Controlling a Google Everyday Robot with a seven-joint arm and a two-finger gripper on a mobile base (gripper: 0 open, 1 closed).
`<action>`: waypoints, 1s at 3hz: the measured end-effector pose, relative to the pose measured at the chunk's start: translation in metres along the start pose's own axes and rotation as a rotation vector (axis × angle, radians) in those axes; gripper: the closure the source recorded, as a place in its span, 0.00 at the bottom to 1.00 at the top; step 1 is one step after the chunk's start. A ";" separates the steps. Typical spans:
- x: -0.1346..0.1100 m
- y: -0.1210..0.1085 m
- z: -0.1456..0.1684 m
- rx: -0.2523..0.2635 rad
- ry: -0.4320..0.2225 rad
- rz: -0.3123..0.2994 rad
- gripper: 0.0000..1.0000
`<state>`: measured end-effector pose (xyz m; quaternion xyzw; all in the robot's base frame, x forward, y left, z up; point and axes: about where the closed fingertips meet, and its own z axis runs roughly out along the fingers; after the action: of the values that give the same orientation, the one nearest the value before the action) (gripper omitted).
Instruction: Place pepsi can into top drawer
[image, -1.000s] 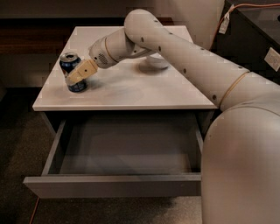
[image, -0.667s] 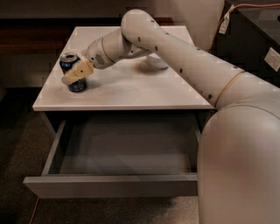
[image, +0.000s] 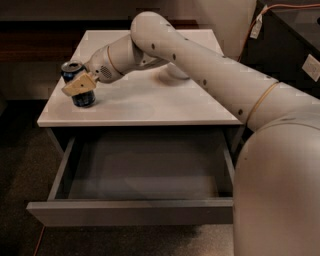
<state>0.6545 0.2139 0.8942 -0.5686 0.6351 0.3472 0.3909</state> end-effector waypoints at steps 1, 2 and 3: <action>-0.005 0.033 -0.003 -0.028 -0.010 -0.028 0.83; -0.010 0.069 -0.018 -0.033 -0.037 -0.049 1.00; -0.008 0.103 -0.041 -0.013 -0.070 -0.056 1.00</action>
Offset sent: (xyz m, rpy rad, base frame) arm -0.1222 -0.0297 0.0295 0.0680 -0.0548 0.0439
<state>0.5482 0.1929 0.9193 -0.5761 0.6025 0.3600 0.4189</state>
